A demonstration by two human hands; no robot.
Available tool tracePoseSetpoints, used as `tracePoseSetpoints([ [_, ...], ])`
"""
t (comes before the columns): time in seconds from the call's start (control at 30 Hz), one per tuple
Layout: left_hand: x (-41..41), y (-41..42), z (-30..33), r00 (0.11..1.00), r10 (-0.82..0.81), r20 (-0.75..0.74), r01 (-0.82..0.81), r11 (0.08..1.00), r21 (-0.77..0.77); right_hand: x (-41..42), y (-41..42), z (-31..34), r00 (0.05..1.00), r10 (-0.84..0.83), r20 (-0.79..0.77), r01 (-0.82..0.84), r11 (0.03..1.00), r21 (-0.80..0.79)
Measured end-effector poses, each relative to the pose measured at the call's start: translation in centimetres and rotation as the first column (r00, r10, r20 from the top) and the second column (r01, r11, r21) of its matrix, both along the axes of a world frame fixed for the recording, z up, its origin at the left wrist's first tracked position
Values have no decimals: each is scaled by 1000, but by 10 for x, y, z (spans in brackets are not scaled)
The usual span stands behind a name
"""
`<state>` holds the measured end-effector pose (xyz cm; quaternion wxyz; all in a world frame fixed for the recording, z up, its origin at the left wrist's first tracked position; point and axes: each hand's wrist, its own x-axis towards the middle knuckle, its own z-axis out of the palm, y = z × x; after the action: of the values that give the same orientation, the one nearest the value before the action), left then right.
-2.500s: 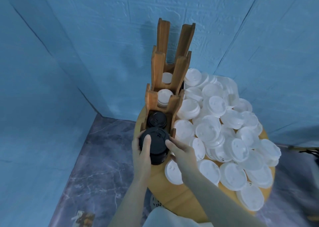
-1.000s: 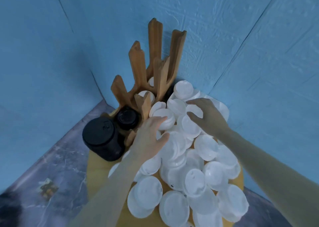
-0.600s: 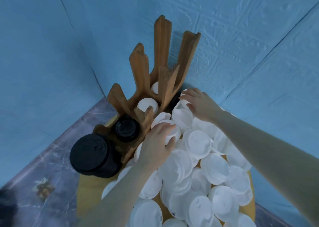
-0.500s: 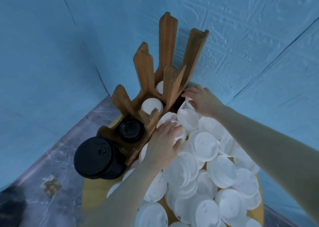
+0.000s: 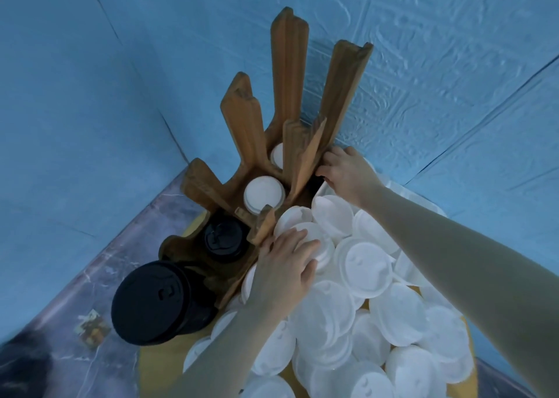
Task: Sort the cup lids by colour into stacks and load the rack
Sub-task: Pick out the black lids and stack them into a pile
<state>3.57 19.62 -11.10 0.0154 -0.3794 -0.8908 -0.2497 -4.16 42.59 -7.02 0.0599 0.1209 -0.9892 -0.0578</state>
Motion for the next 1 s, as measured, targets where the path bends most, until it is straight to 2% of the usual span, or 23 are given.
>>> tracePoseSetpoints([
  [0.17, 2, 2, 0, 1000, 6, -18, -6, 1000, -10, 1, 4, -5, 994, 57, -98, -54, 998, 32],
  [0.3, 2, 3, 2, 999, 35, -42, -30, 994, 103, 10, 15, 6, 946, 65, -317, -80, 996, -34],
  [0.37, 3, 5, 8, 999, 36, -15, -33, 986, 161, 22, 17, 21, 910, -10, -414, -45, 991, -123],
  [0.43, 8, 7, 21, 997, 56, 53, -66, 973, 221, 42, 14, 35, 865, -161, -475, 35, 964, -263],
  [0.5, 16, 11, 40, 983, 61, 172, -112, 946, 305, 70, 8, 46, 820, -302, -486, 89, 907, -412],
  [0.57, 24, 12, 61, 955, 29, 295, -154, 899, 411, 100, -1, 54, 815, -372, -444, 84, 834, -546],
  [0.67, 34, 9, 88, 868, -99, 486, -181, 848, 498, 144, -19, 64, 863, -362, -352, 36, 739, -672],
  [0.77, 45, 2, 100, 661, -243, 710, -188, 862, 471, 179, -38, 70, 894, -323, -310, -3, 689, -724],
  [0.83, 56, -6, 101, 523, -304, 796, -204, 862, 463, 196, -49, 76, 895, -320, -310, -24, 660, -751],
  [0.87, 62, -11, 102, 482, -321, 815, -210, 861, 463, 203, -55, 80, 895, -319, -311, -35, 645, -763],
  [0.93, 76, -21, 107, 439, -350, 827, -218, 852, 476, 217, -67, 86, 896, -309, -318, -58, 629, -775],
  [1.0, 89, -32, 119, 460, -358, 813, -241, 831, 502, 230, -82, 92, 901, -305, -308, -69, 601, -796],
])
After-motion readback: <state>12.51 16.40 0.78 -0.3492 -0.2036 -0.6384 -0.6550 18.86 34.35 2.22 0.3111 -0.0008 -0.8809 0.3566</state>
